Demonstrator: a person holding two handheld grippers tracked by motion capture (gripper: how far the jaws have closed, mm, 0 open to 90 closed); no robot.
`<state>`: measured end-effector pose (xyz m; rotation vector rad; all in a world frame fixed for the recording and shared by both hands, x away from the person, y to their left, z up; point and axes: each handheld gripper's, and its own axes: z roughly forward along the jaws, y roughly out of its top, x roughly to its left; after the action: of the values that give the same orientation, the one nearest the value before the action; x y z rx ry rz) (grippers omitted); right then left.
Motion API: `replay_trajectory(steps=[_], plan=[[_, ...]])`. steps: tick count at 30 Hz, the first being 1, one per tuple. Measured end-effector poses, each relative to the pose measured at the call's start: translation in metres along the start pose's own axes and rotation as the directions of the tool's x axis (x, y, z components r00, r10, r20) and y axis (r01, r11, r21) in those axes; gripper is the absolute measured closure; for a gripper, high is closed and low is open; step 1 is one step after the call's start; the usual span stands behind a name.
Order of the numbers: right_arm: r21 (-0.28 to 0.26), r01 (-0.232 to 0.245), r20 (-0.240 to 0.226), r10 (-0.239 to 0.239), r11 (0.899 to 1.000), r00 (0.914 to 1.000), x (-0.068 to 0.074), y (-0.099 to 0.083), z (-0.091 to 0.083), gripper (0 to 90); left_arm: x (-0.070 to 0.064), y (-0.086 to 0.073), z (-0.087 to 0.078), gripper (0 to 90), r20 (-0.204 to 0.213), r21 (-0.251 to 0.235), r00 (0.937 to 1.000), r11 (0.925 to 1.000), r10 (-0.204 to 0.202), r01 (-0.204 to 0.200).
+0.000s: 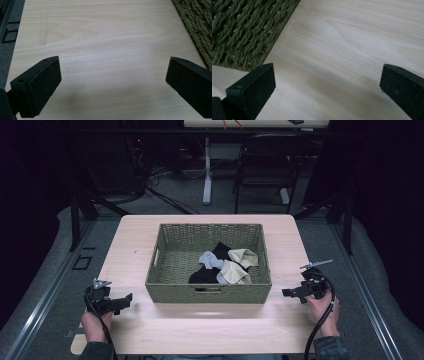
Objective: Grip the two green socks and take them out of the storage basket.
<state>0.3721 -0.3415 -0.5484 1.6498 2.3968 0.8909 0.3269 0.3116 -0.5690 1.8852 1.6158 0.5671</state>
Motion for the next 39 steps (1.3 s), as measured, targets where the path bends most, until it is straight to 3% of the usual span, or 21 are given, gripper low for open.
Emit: replay_trajectory(steps=[10,15,21,33,38,39], plan=[[-0.009,-0.011,-0.022,0.010,1.000,0.9997,0.005,0.005,-0.009,0.0,0.001,-0.001,-0.001,0.1,0.001,-0.006,1.0000,1.0000,-0.005,0.005],[0.018,0.005,-0.004,-0.005,1.000,1.0000,0.009,0.018,-0.014,0.0,0.001,-0.001,-0.002,0.1,0.003,-0.006,1.0000,1.0000,-0.007,0.007],[0.013,0.012,0.003,-0.012,1.000,0.9999,0.008,0.028,-0.020,0.0,0.000,-0.001,-0.001,0.1,0.002,-0.003,1.0000,1.0000,-0.003,0.003],[0.006,0.060,0.008,-0.060,0.998,0.9982,0.016,0.061,-0.038,0.0,0.001,-0.002,-0.002,0.1,0.007,-0.006,0.9999,0.9999,-0.015,0.015],[0.003,0.089,-0.010,-0.089,0.996,0.9960,0.023,0.080,-0.048,0.0,0.001,-0.002,-0.001,0.1,0.007,-0.004,0.9998,0.9998,-0.019,0.019],[-0.004,0.107,-0.001,-0.107,0.994,0.9942,0.028,0.090,-0.055,0.0,0.001,-0.001,0.000,0.1,0.007,-0.004,0.9998,0.9998,-0.020,0.020]])
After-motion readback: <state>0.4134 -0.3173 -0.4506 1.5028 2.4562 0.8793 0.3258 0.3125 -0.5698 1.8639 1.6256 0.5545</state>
